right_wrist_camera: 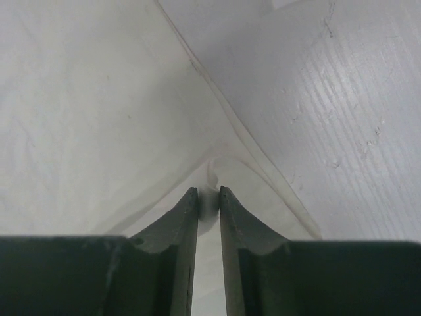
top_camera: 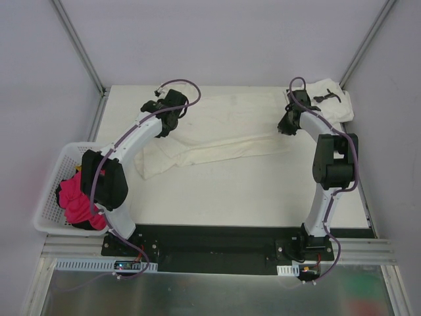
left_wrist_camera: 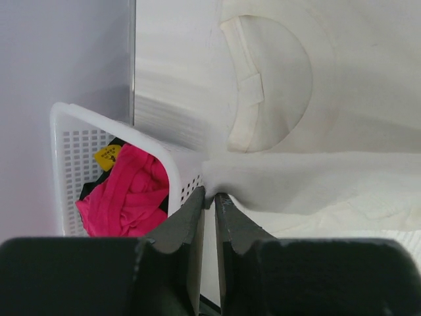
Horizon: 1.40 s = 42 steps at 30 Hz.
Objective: Fold and stack the t-shirts
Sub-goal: Fold the flattened tshirt in 1/3 of the way
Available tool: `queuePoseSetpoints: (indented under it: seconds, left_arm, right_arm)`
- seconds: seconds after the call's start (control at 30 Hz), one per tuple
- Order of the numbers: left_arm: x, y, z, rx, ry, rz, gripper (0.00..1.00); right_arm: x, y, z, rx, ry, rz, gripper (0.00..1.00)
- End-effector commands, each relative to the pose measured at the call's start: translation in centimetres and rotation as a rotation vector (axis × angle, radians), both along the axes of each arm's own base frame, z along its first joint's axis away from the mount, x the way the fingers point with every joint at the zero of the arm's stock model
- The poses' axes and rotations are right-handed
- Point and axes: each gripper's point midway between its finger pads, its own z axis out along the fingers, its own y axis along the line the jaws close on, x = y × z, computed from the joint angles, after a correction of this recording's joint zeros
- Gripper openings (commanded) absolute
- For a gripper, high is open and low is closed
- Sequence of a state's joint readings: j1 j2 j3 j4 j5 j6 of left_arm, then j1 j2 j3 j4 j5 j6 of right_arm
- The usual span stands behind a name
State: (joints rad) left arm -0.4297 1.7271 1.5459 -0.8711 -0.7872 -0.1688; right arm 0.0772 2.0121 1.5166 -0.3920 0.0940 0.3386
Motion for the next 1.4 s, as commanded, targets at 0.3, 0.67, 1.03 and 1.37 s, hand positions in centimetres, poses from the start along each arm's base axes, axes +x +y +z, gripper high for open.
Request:
queuePoseSetpoints:
  seconds: [0.3, 0.67, 1.03, 1.37]
  left_arm:
    - [2.3, -1.1, 0.0, -0.036, -0.014, -0.021, 0.11]
    - [2.0, -3.7, 3.1, -0.244, -0.122, -0.055, 0.05]
    - [-2.7, -6.3, -0.1, -0.397, -0.154, -0.078, 0.05]
    - [-1.1, -7.5, -0.5, -0.390, -0.148, -0.087, 0.03]
  right_arm:
    - [-0.3, -0.7, 4.5, -0.003, -0.085, -0.022, 0.28]
    - [1.4, -4.6, 9.4, -0.091, -0.198, -0.065, 0.29]
    - [-1.7, 2.4, 6.7, 0.058, -0.199, 0.096, 0.18]
    - [2.9, 6.9, 5.3, 0.199, -0.146, 0.173, 0.22]
